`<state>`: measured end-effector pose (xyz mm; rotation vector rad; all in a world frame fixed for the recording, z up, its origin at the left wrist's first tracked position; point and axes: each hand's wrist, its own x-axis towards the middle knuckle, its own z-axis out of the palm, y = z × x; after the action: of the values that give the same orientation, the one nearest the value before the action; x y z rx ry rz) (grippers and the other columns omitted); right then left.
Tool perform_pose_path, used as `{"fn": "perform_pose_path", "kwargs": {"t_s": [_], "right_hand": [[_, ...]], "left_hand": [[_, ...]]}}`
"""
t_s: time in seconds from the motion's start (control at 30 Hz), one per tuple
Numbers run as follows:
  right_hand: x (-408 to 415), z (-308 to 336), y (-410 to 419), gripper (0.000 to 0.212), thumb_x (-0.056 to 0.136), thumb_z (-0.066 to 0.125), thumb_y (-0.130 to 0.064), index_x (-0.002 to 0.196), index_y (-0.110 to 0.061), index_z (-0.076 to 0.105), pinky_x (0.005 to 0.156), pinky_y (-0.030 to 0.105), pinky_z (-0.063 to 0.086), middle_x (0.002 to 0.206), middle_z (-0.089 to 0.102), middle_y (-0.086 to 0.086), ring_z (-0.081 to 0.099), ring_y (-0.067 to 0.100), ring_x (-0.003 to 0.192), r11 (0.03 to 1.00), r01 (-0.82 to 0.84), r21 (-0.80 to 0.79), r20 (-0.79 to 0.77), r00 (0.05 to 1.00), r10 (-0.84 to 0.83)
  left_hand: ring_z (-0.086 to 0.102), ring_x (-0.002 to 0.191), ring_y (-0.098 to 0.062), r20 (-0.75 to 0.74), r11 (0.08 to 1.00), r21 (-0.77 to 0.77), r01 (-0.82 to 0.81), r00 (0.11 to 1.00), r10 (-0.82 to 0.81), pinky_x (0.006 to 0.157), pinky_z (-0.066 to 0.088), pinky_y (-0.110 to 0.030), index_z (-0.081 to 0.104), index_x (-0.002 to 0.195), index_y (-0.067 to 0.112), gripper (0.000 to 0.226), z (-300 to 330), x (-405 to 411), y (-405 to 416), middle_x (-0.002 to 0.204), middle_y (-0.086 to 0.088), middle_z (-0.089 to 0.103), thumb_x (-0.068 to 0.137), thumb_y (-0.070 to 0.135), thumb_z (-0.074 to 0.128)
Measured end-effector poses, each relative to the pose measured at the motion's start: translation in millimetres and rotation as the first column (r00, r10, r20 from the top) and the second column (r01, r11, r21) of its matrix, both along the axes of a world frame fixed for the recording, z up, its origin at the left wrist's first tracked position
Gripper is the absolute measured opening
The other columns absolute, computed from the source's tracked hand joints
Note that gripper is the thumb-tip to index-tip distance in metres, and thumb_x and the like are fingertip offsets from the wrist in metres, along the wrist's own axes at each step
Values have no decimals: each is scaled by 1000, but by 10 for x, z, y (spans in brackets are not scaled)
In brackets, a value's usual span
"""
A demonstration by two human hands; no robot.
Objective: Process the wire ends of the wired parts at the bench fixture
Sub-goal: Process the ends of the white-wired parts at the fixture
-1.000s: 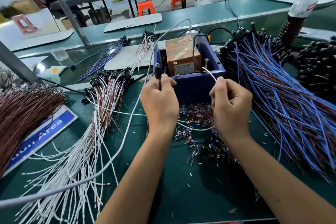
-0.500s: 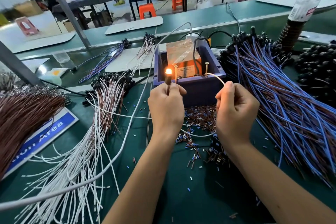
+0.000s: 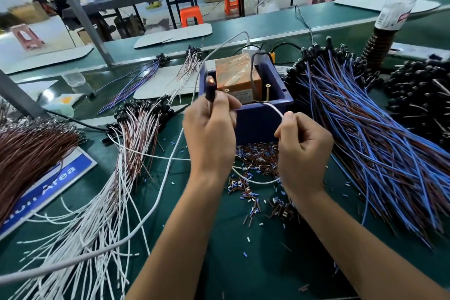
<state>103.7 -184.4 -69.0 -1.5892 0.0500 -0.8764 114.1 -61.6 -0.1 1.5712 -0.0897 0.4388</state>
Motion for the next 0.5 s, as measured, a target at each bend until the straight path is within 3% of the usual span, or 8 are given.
{"fn": "perform_pose_path", "kwargs": {"t_s": [0.13,0.2,0.27,0.37,0.5], "right_hand": [[3,-23,-29,49,101,55,-36,56,-20,45,46,34,27,47,42,-6,40,14,45,931,-50,-362,-152,988,-6],[-8,-26,-48,48,99,57,-48,59,-22,58,49,29,31,50,53,-10,50,10,50,806,-134,-577,-263,964,-28],[-2,11,-70,43,99,59,-49,67,-23,71,61,28,40,60,63,-13,55,9,61,726,-163,-668,-270,962,-33],[-51,144,-182,39,104,55,-31,75,-12,74,79,41,49,74,70,-1,60,20,76,784,29,-620,-74,993,-95],[-255,473,-302,32,106,44,-19,101,-4,72,88,39,48,98,71,4,62,23,95,895,256,-365,226,957,-181]], "left_hand": [[42,46,-6,115,998,66,-16,993,8,46,31,-21,68,74,14,39,399,-4,36,56,5,56,106,14,46],[42,44,-4,169,998,56,-26,986,16,42,30,-16,67,73,17,39,620,0,64,55,8,56,105,15,46],[39,41,-4,154,998,56,23,988,-31,39,27,-16,67,72,17,39,813,47,95,54,8,56,105,19,45],[35,43,-6,0,974,93,208,978,-209,38,23,-18,70,78,16,45,962,86,-30,60,5,59,108,33,41],[37,51,-8,-59,957,28,288,957,-286,42,27,-21,69,108,12,41,988,14,-384,80,-2,65,110,39,38]]}}
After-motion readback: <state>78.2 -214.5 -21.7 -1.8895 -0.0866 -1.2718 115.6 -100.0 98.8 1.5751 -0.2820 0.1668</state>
